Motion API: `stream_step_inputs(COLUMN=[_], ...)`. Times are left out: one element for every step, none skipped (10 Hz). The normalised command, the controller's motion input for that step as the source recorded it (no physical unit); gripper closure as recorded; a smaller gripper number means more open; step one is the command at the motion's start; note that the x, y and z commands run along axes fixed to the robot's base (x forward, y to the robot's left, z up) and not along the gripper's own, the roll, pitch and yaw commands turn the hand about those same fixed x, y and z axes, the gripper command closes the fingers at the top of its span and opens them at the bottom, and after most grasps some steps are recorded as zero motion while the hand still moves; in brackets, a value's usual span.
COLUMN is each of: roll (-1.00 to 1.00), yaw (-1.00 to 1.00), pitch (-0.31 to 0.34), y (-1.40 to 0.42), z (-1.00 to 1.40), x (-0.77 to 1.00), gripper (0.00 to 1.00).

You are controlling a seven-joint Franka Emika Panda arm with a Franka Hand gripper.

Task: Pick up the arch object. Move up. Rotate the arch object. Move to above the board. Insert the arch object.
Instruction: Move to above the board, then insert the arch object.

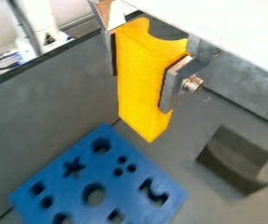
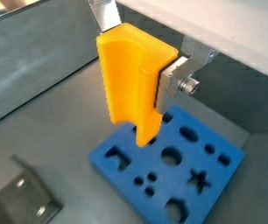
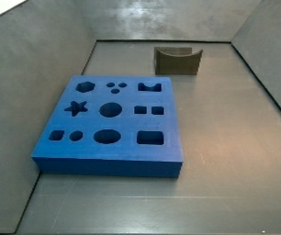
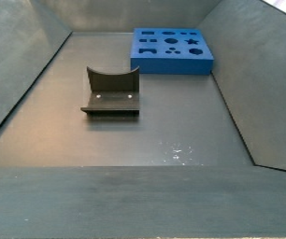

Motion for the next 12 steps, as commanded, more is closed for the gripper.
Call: stream_step_inputs(roll=[0.01, 0.01, 0.01, 0.01, 0.09, 0.05, 0.04, 0.0, 0.0, -0.13, -0.18, -0.17], yaw=[0.01, 0.01, 0.01, 0.01, 0.0, 0.0, 0.0, 0.0, 0.0, 0.0, 0.0, 0.0], pitch=[0.136, 0.14, 0.131, 0.101, 0.0, 0.0, 0.0, 0.0, 0.0, -0.024, -0.067, -0.06], y=[-1.0, -0.72, -0.44, -0.22, 0.45, 0.62, 0.64, 0.54, 0.31, 0.12, 0.0, 0.0], z=[0.17, 0.12, 0.08, 0.05, -1.0, -1.0, -1.0, -1.0, -1.0, -1.0, -0.95, -0.96], x=[0.19, 0.16, 0.13, 0.08, 0.08, 0.0, 0.01, 0.35, 0.72, 0.96, 1.0, 1.0], gripper=[1.0, 1.0, 1.0, 1.0, 1.0, 1.0, 1.0, 1.0, 1.0, 1.0, 1.0, 1.0])
